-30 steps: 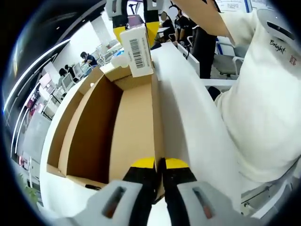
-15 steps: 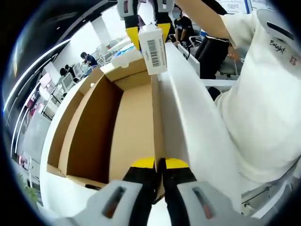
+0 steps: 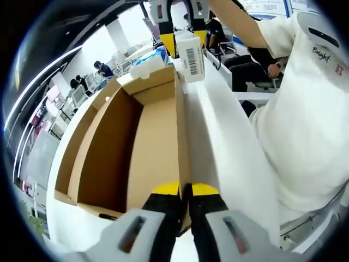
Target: Operate the shoe box by opening the lid, removing the specified soft item, and placing it in the target area until the item is outside and the box remains undamaged.
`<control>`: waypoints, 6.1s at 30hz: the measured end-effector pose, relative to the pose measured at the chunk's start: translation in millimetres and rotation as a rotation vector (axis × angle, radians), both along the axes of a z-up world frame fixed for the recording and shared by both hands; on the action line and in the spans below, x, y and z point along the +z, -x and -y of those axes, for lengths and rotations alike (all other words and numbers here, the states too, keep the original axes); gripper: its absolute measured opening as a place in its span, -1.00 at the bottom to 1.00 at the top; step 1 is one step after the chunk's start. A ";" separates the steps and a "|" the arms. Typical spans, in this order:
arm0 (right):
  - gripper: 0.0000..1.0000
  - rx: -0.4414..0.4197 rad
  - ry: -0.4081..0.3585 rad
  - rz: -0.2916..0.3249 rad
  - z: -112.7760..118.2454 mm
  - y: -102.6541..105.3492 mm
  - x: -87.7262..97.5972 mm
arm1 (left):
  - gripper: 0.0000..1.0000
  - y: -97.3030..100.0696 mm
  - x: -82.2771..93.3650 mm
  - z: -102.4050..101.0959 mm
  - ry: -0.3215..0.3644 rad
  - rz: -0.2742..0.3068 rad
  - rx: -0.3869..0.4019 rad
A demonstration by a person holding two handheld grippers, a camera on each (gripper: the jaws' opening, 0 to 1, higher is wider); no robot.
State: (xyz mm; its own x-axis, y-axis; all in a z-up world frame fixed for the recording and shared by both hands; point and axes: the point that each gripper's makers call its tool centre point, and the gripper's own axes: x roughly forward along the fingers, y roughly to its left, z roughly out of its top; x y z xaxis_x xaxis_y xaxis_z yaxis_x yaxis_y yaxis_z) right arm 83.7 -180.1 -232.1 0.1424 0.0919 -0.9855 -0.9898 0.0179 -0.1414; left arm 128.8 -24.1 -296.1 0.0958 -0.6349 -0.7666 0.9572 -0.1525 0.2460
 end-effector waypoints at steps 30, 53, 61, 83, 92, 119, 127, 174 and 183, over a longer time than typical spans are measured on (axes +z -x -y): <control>-0.59 -0.036 -0.014 -0.019 29.0 23.2 -22.4 | -0.92 -2.1 0.4 -0.2 0.002 0.000 0.005; -0.59 -0.097 -0.041 0.034 69.0 36.7 -44.8 | -0.93 -5.7 -0.2 -0.4 0.014 -0.009 0.017; -0.59 -0.176 -0.067 0.060 87.0 49.5 -67.0 | -0.93 -6.4 0.0 -0.2 0.020 -0.003 0.011; -0.59 -0.199 -0.055 0.135 134.3 32.4 -68.8 | -0.93 -8.4 -1.0 0.9 0.022 -0.013 0.015; -0.59 -0.175 -0.042 0.170 134.8 22.6 -72.2 | -0.92 -7.6 -1.4 1.3 0.027 -0.010 0.014; -0.52 -0.100 -0.031 0.267 152.1 4.3 -79.7 | -0.92 -7.6 -3.0 2.0 0.024 -0.020 0.014; -0.53 -0.060 0.017 0.340 160.5 1.0 -73.8 | -0.93 -8.2 -3.3 2.1 0.023 -0.022 0.010; -0.64 -0.609 -0.972 0.809 154.5 -4.8 40.5 | -0.93 2.7 -2.6 4.8 0.012 -0.036 0.022; -0.59 -0.777 -1.299 0.722 126.7 -15.5 65.4 | -0.94 0.8 -4.0 3.3 -0.003 -0.050 0.041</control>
State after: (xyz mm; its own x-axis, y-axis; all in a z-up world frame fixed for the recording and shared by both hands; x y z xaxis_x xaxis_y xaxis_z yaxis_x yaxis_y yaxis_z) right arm 99.2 -306.8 -166.7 0.9010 0.4324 -0.0340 -0.4334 0.9006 -0.0320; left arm 128.0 -27.4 -300.2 0.0833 -0.6291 -0.7729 0.9739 -0.1131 0.1970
